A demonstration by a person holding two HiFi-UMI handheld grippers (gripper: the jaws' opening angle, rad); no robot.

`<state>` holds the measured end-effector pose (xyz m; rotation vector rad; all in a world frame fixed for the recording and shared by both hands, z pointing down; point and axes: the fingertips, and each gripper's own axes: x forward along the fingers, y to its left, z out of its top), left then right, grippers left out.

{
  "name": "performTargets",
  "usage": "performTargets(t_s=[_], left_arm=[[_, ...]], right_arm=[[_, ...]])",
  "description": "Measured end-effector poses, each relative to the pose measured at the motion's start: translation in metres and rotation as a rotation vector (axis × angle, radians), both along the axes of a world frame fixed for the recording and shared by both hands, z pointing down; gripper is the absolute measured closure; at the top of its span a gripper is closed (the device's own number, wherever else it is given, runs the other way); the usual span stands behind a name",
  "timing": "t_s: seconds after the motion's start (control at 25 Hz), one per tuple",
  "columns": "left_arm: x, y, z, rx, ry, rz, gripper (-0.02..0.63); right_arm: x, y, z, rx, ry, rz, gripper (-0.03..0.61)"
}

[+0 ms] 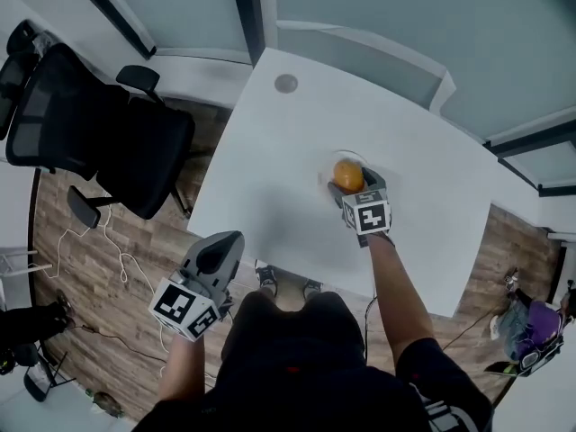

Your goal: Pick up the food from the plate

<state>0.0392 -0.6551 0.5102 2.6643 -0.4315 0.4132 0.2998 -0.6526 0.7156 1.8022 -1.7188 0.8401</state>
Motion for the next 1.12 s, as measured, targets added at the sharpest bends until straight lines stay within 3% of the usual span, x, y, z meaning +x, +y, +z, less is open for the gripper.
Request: performTargets(t_s=[0.12, 0.36, 0.88, 1.12], left_arm=[[0.000, -0.002, 0.001, -0.003, -0.001, 0.001, 0.594], [0.005, -0.001, -0.010, 0.003, 0.027, 0.035, 0.594], [0.063, 0.035, -0.099, 0.147, 0.169, 0.216, 0.594], [0.081, 0.053, -0.150, 0.231, 0.242, 0.269, 0.594]], right_arm=[[0.002, -0.001, -0.002, 0.007, 0.028, 0.004, 0.204], [-0.007, 0.007, -0.050, 0.131, 0.062, 0.018, 0.210], [-0.018, 0.104, -0.276, 0.562, 0.146, 0.127, 0.210], [-0.024, 0.158, -0.350, 0.693, 0.227, 0.174, 0.210]])
